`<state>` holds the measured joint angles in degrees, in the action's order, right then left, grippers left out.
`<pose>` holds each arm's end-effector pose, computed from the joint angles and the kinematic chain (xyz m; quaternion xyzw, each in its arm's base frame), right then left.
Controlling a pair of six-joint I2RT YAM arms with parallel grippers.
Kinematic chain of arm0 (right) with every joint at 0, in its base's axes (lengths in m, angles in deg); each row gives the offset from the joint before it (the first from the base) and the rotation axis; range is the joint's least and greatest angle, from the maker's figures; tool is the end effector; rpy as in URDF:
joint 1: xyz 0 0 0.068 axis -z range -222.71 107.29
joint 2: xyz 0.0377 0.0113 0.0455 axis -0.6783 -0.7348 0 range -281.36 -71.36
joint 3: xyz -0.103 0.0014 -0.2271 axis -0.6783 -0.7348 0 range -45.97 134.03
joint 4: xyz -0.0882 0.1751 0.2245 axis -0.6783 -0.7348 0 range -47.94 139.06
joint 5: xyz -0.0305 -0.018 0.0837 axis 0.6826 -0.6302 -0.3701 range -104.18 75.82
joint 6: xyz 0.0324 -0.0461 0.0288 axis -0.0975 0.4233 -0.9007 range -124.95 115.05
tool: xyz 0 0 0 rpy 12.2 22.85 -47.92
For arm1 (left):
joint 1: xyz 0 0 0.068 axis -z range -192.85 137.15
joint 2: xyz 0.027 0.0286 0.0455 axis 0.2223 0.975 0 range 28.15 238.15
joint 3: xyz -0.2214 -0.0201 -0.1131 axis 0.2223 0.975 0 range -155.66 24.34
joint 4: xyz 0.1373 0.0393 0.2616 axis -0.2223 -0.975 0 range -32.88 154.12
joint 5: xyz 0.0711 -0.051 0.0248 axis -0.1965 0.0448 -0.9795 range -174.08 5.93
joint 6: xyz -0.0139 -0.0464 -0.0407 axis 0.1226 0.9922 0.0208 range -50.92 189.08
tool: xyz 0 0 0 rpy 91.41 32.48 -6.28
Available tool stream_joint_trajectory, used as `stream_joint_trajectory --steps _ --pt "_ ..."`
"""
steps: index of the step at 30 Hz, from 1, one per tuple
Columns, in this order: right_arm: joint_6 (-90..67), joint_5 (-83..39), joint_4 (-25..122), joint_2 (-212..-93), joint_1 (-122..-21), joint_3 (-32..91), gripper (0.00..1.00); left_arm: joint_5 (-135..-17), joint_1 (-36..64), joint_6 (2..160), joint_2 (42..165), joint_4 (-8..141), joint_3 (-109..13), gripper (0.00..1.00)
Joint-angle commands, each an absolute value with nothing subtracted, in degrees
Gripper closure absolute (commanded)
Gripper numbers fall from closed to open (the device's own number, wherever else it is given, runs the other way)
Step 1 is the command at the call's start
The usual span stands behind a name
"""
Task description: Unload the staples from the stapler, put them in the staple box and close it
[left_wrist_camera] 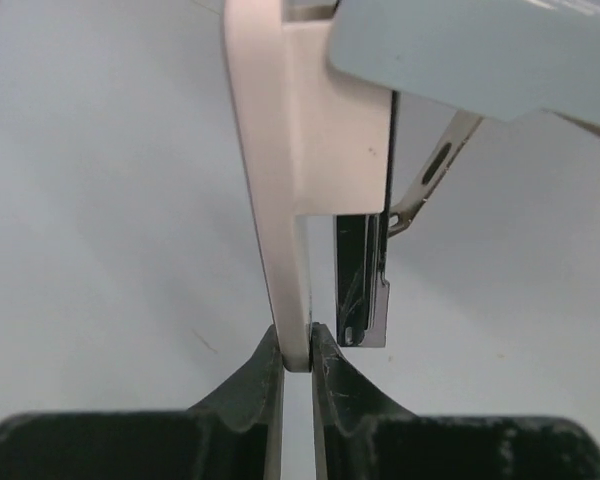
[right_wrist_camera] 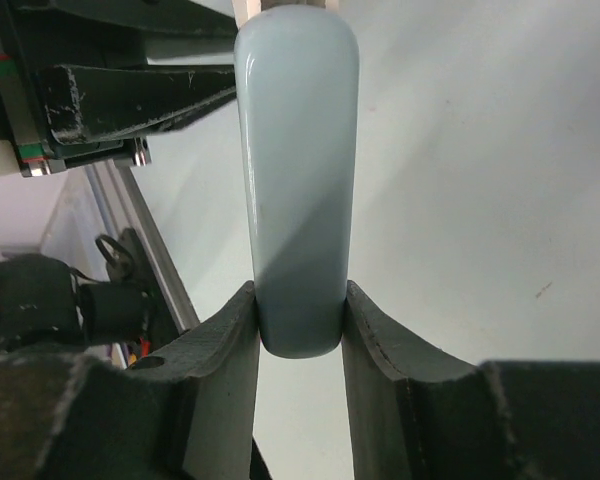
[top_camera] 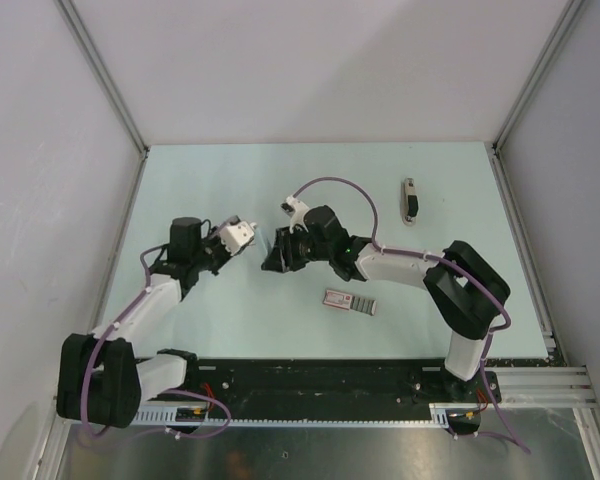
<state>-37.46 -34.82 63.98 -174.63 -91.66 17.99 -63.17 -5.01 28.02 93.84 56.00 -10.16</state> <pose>0.2770 0.3441 0.1641 -0.2143 0.8045 0.4619 0.3057 0.2824 -0.0564 0.1608 0.4385 0.7769 -0.0367 0.4503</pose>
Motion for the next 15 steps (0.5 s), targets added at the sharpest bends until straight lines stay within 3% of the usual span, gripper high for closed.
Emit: stream_joint_trajectory --steps 1,15 --pt "-28.63 -35.77 63.04 -172.0 -90.28 18.35 1.0 -73.68 -1.78 13.34 91.58 57.62 -7.43 0.95" --pt "-28.65 -36.16 65.17 -173.14 -90.42 17.34 1.0 -86.01 6.35 -0.3 89.7 73.73 4.09 0.97"
